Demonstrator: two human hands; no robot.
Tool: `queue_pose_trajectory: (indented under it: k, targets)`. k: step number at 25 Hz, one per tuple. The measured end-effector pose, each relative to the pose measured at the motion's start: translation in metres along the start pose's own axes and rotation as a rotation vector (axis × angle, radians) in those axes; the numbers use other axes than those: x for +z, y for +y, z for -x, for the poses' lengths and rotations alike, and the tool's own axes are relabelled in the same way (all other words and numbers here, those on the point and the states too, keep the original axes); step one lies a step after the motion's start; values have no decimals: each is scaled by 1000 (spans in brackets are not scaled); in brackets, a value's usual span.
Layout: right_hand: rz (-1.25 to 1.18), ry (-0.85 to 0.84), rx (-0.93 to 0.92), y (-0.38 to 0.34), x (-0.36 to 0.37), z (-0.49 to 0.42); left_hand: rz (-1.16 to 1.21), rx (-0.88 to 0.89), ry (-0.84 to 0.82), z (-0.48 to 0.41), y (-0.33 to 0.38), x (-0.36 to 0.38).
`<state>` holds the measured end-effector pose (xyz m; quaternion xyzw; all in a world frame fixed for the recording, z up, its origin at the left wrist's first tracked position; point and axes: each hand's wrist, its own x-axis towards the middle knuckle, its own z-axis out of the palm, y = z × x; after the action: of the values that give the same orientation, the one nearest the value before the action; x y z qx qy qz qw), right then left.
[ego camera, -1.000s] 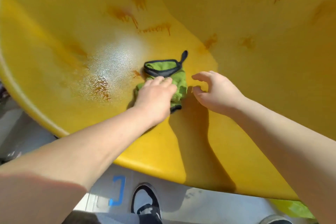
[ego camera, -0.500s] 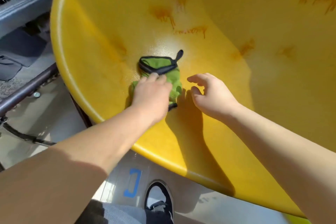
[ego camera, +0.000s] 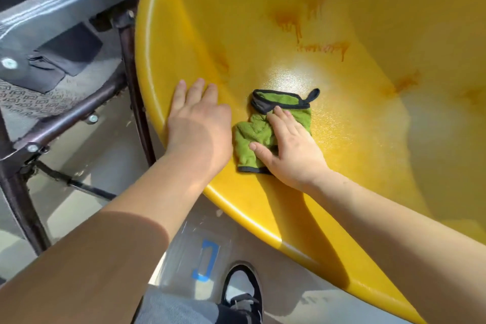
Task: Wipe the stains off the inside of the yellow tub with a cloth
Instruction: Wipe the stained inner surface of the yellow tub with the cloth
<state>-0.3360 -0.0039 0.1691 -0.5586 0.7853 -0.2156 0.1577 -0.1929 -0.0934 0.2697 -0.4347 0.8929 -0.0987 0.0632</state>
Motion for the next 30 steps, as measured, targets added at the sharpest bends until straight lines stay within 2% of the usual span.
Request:
queue_pose_trajectory:
  k: [4,6,8,10,12,14,18,21,23,27,28,30]
  targets:
    - [-195,167,52,-21,3,-50,98,19,71,1,-11,3]
    - [-401,213,103,-45,-9,-92,165,9,131,1,-18,4]
    - [-630,327,123,-78,-33,-136,215,-7,198,2,-24,3]
    - [-795,437,64,-107,-48,-163,251,-60,267,1,-27,-3]
    - [-746,522,-60,-118,-41,-163,265,-89,286,-2,-30,-8]
    - [-552,545,-186,-103,-17,-141,259,-54,248,-1,-27,-9]
    - [-211,422,-263,-30,14,-87,239,-7,121,1,-20,-8]
    - [-80,360,-277,1,14,-65,249,-13,100,-1,-15,-12]
    - [-118,365,-237,-6,10,-75,275,-21,59,-2,-10,-15]
    - [-542,480,-32,-78,-32,-156,292,-55,41,-7,-7,-12]
    - [-565,492,-24,-90,-42,-170,291,-64,41,-8,-7,-11]
    - [-445,494,-116,-87,-41,-170,276,-67,37,-11,-5,-9]
